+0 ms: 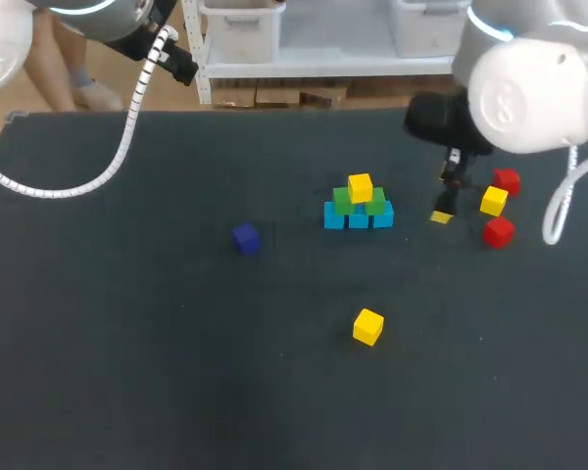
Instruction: Place the blue cubes, place green cubes on the blue cubes, place the yellow cubes on the green cubes, then place the red cubes on the yellow cubes, and place purple cube on the red cubes.
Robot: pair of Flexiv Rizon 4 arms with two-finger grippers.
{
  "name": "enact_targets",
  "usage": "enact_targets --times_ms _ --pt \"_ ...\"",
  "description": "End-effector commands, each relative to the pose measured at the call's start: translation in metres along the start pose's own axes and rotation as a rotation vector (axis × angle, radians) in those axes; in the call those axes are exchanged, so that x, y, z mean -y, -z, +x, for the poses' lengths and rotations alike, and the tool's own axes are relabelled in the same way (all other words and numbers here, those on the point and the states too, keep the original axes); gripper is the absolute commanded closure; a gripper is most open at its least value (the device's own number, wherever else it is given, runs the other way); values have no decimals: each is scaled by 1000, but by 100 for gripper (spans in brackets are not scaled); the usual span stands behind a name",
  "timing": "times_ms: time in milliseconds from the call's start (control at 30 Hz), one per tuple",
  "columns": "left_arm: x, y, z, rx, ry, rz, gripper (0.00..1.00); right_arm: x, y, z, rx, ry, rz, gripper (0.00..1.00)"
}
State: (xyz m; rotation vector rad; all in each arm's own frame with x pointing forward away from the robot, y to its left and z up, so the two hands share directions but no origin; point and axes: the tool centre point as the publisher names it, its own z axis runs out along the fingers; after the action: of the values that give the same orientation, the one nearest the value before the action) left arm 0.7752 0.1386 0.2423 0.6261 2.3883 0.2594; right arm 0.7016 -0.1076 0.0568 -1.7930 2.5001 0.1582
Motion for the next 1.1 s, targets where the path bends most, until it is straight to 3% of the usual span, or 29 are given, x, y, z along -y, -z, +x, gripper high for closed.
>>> enact_targets --times_ms 33,667,1100 --pt "0 0 0 1 -1 1 0 3 -1 12 -2 -29 14 0" --pt "0 0 0 1 -1 1 0 13 -16 41 -36 -195 1 0" --pt "0 0 0 1 -1 1 0 33 -16 58 -51 -250 12 0"
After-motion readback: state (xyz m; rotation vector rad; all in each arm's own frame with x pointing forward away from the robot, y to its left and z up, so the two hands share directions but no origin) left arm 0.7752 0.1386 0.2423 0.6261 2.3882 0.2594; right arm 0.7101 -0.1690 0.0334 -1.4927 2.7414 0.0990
